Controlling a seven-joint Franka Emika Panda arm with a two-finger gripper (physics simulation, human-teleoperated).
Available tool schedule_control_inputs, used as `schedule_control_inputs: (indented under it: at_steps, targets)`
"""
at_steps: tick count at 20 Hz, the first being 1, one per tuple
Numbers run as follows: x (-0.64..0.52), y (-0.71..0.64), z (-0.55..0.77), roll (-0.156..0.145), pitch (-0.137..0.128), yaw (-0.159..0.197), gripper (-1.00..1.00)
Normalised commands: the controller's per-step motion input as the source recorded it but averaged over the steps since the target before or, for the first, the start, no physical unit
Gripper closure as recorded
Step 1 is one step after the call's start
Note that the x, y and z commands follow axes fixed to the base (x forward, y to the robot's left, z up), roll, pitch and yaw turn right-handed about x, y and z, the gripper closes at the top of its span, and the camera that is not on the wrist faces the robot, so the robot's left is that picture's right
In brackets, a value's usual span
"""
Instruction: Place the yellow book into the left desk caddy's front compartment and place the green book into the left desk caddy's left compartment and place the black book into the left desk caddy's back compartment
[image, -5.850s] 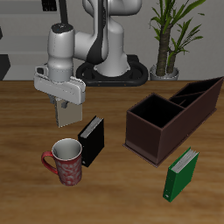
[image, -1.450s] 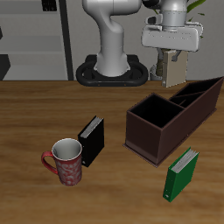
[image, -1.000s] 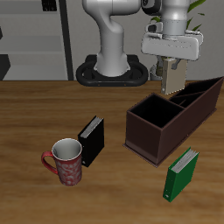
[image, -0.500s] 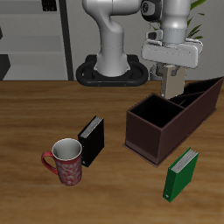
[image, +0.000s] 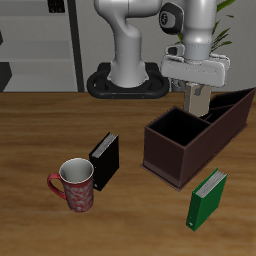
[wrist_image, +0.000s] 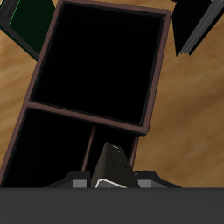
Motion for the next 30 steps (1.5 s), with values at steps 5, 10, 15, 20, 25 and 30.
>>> schedule_control_inputs:
  at_steps: [5, 10, 15, 20, 25, 30]
  targets:
    - [0.03, 0.03, -0.17, 0.012, 0.035, -0.003, 1.00]
    - [0.03, 0.08, -0.17, 0.017, 0.031, 0.009, 1.00]
    - [0.10, 0.02, -0.12, 0.010, 0.043, 0.000, 1.00]
    - [0.04, 0.01, -0.03, 0.017, 0.018, 0.008, -1.00]
    - [-0.04, -0.04, 0.11, 0.001, -0.022, 0.016, -1.00]
    - [0.01, -0.11, 0.19, 0.002, -0.034, 0.039, -1.00]
